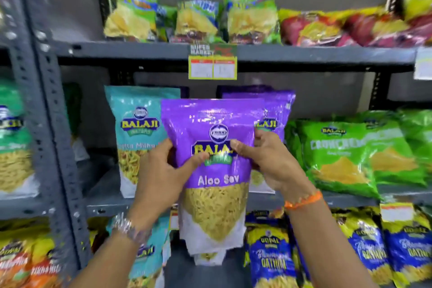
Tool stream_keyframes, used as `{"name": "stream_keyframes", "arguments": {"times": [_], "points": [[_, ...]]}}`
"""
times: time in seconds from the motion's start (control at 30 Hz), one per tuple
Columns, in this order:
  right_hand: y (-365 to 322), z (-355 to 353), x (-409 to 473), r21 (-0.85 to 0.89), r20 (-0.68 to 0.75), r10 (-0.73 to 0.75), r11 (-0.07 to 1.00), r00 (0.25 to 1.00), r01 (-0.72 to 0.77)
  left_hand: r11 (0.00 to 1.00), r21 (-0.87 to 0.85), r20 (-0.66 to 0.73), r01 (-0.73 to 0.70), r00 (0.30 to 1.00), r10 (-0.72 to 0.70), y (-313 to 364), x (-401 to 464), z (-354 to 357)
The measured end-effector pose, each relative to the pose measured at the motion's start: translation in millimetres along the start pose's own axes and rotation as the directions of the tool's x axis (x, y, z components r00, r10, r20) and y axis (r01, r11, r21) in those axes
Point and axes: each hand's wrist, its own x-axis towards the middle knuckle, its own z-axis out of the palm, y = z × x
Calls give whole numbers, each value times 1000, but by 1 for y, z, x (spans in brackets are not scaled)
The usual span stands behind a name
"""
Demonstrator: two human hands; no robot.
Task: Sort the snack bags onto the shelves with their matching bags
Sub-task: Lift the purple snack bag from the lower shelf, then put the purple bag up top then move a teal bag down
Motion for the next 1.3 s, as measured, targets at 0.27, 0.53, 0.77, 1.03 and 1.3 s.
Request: {"name": "stream_keyframes", "arguments": {"times": [0.27,0.53,0.77,1.03,1.3], "points": [[6,22,74,-12,-169,-12,1000,986,10,999,34,46,42,998,-44,-17,78,7],[39,39,88,-161,-329,-40,987,943,-15,986,89,-27,139,990,-137,-42,76,26],[40,44,75,-588,-379,-272,809,884,-3,973,123,-56,194,980,-189,-43,73,19],[63,69,38,-684,-323,-453,718,831,126,971,42,-401,234,894,-198,-75,42,-47],[119,164,32,-623,-36,-295,754,955,209,834,-96,-93,543,829,-551,-128,49,-79]]}}
